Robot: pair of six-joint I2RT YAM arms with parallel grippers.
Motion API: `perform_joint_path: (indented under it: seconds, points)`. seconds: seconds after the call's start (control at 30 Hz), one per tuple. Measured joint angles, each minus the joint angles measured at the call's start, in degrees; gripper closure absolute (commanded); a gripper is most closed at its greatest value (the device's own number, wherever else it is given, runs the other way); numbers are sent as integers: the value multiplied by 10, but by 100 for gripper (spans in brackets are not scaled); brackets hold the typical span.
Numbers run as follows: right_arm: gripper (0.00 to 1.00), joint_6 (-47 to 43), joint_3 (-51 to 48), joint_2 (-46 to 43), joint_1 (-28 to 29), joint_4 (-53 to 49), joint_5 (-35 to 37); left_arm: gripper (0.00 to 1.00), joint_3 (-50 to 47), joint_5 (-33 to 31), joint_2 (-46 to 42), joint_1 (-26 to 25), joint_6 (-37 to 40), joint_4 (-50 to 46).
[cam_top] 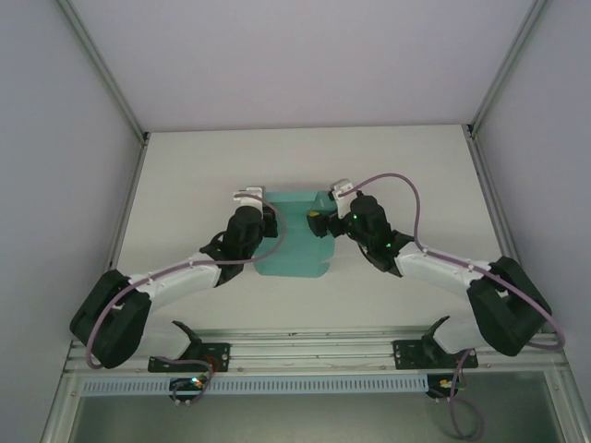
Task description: Assemble paper box
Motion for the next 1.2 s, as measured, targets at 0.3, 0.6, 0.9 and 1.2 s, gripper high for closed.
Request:
perform_joint_path:
  seconds: [0.3,0.6,0.9,1.2]
  points:
    - [0,7,-53,-141,-24,-119,80,100,0,-2,-20,15,-2,-11]
    - [0,29,-71,-136,-66,-143,65,100,0,10,-21,15,-2,-12]
    - [0,36,-59,-38,-64,-26,-45,100,0,33,-17,15,-2,-7]
    - [0,-7,21,38,-27,-29,-32,100,0,21,-11,23,-2,-8]
